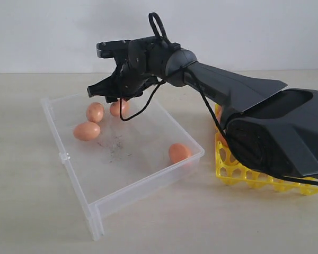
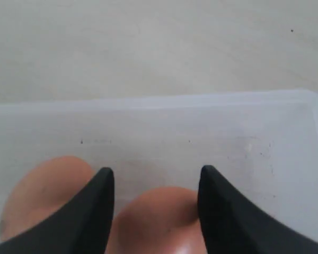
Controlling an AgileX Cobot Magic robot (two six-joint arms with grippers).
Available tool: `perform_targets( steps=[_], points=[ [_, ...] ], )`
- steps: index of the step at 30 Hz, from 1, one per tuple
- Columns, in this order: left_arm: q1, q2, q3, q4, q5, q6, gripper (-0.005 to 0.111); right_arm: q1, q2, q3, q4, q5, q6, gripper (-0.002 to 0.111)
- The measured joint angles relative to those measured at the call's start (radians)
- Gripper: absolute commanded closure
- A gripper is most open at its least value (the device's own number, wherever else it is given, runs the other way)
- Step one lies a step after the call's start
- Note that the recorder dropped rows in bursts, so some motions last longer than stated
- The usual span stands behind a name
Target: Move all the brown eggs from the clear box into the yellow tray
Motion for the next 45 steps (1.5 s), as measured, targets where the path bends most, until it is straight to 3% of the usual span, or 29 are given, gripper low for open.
perform_targets(
  steps=[6, 13, 21, 34, 45],
  points=[
    [0.0, 0.0, 0.0, 0.0, 0.0, 0.0, 0.103, 0.0, 0.0, 0.0, 0.007, 0.133, -0.103, 0.065],
    [0.0, 0.0, 0.0, 0.0, 0.0, 0.0, 0.103, 0.0, 0.004, 0.0, -0.007, 0.148, -0.045, 0.065],
    [0.0, 0.0, 0.0, 0.0, 0.0, 0.0, 0.103, 0.01, -0.016, 0.0, -0.088, 0.32, -0.036, 0.065],
    [0.0, 0.0, 0.0, 0.0, 0.0, 0.0, 0.103, 0.01, -0.1, 0.0, -0.098, 0.458, -0.125, 0.065],
    [0.0, 0.0, 0.0, 0.0, 0.0, 0.0, 0.103, 0.01, -0.068, 0.0, -0.112, 0.423, -0.146, 0.065]
  ],
)
